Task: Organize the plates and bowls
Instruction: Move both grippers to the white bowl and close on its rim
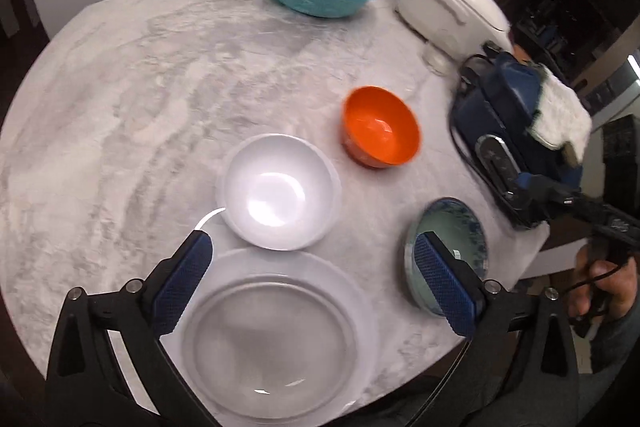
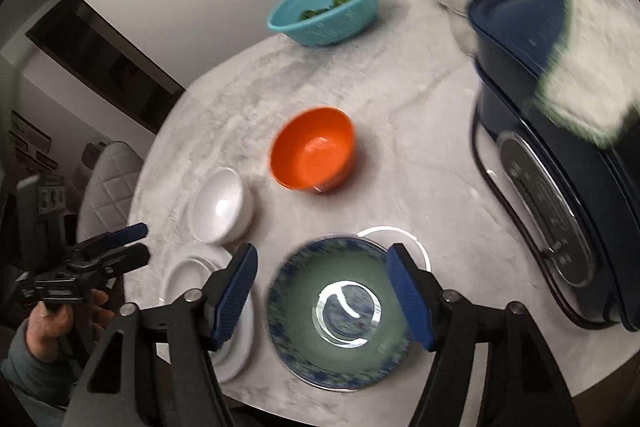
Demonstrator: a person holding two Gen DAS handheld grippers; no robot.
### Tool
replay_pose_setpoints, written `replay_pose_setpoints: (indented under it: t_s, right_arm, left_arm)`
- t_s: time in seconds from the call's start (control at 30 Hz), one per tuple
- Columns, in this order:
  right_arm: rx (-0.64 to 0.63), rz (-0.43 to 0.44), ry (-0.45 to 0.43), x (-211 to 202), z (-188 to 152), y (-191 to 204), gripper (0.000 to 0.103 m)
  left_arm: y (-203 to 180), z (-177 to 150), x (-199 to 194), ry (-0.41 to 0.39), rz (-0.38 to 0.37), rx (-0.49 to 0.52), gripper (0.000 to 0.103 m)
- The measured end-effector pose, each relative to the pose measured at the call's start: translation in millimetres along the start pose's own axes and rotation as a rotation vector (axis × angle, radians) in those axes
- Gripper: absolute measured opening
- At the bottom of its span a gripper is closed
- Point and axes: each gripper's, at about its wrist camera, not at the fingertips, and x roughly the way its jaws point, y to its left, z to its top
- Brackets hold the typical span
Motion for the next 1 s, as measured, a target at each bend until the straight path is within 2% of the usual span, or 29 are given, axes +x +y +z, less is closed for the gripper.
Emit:
replay_pose_setpoints:
  t_s: [0.03, 0.13, 0.3, 0.4, 0.47, 0.67, 0.87, 0.93, 1.0]
  right_arm:
    - [-0.008, 0.044, -0.012, 2, 9, 12, 0.077]
    - [-0.03, 0.136, -0.016, 21, 31, 43, 0.082]
    - [-0.035, 0.098, 0.05, 74, 52, 77, 0.082]
    - [0.035, 0.113, 0.092, 103, 50, 77, 0.081]
    - [0.058, 0.094, 0.135, 122, 47, 78, 0.078]
    - [0.103, 0.003, 0.215, 165, 34, 74, 0.061]
    - [0.131, -0.041, 0.262, 189, 30, 71, 0.054]
    - [0.134, -0.052, 0.278, 196, 28, 71, 0.052]
    - [0.141, -0.06, 0.291, 201, 27, 70, 0.05]
  left_arm:
    - [19, 5, -1, 0.012, 0.038, -0.021, 0.103]
    - [67, 14, -6, -0.005, 0.065, -0.071, 0.103]
    - [106, 20, 10, 0.022, 0.063, -0.093, 0.103]
    - [106, 23, 41, 0.118, 0.052, -0.087, 0.103]
    - [100, 23, 58, 0.132, 0.036, -0.067, 0.101]
    - [92, 33, 107, 0.182, 0.072, 0.014, 0.1]
    - [81, 41, 128, 0.211, 0.096, 0.087, 0.083]
    - [78, 41, 131, 0.216, 0.098, 0.097, 0.074]
    - [77, 40, 137, 0.234, 0.1, 0.101, 0.061]
